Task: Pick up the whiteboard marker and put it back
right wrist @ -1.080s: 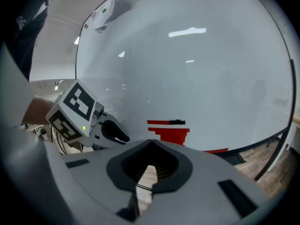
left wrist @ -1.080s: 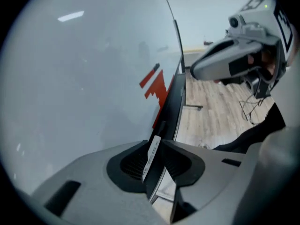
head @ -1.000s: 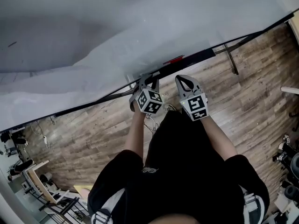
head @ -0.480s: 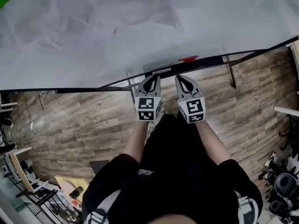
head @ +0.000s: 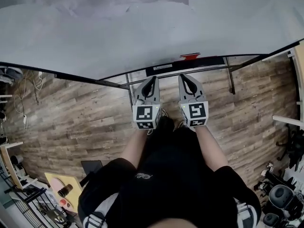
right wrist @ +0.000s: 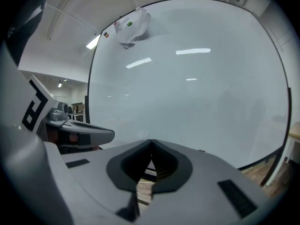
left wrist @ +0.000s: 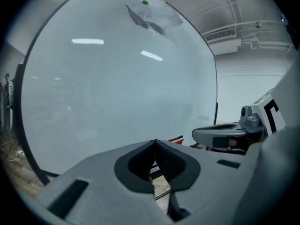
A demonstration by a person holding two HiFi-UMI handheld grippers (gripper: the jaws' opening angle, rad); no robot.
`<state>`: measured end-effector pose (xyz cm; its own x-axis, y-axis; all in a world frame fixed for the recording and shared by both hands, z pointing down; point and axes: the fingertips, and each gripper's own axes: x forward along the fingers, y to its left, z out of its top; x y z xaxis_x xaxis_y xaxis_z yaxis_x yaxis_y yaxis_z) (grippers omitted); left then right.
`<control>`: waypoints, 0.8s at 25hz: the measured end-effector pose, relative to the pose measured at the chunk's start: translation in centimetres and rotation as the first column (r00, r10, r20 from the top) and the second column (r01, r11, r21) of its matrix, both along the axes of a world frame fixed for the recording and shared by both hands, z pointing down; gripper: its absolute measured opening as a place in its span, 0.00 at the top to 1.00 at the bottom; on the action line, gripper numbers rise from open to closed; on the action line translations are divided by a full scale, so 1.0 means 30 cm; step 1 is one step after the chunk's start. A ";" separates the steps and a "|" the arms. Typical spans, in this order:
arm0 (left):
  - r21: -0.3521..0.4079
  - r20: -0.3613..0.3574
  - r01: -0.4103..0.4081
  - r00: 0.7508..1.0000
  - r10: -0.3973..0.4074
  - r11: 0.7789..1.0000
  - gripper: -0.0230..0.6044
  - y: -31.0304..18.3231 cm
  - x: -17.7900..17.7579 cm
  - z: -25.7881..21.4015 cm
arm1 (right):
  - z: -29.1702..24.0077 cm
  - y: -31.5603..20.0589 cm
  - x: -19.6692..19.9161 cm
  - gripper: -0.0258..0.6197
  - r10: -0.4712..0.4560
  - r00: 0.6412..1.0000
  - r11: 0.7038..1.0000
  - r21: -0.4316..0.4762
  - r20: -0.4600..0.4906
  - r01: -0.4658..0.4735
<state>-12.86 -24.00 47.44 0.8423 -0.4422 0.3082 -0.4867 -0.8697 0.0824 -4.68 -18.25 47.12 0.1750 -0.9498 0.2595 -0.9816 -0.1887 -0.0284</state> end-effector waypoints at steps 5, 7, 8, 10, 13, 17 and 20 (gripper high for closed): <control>0.025 -0.023 0.043 0.999 -0.042 0.999 0.95 0.097 -0.034 -0.074 | -0.087 0.068 -0.042 0.96 -0.048 0.998 0.997 0.050 -0.032 0.050; 0.049 -0.031 0.066 0.997 -0.064 0.997 0.95 0.152 -0.051 -0.098 | -0.116 0.122 -0.060 0.96 -0.060 0.997 0.995 0.075 -0.038 0.063; 0.061 -0.036 0.077 0.997 -0.075 0.995 0.95 0.181 -0.059 -0.108 | -0.126 0.155 -0.066 0.96 -0.064 0.997 0.994 0.085 -0.036 0.067; 0.079 -0.044 0.097 0.995 -0.094 0.992 0.95 0.243 -0.077 -0.129 | -0.138 0.225 -0.073 0.96 -0.072 0.997 0.993 0.095 -0.027 0.074; 0.091 -0.054 0.127 0.991 -0.123 0.988 0.95 0.329 -0.108 -0.160 | -0.150 0.320 -0.082 0.96 -0.083 0.996 0.991 0.100 -0.034 0.086; 0.098 -0.070 0.160 0.986 -0.154 0.982 0.95 0.426 -0.154 -0.201 | -0.202 0.407 -0.089 0.96 -0.090 0.994 0.986 0.133 -0.063 0.098; 0.127 -0.081 0.167 0.984 -0.157 0.978 0.95 0.480 -0.182 -0.249 | -0.240 0.453 -0.101 0.96 -0.099 0.991 0.981 0.156 -0.091 0.112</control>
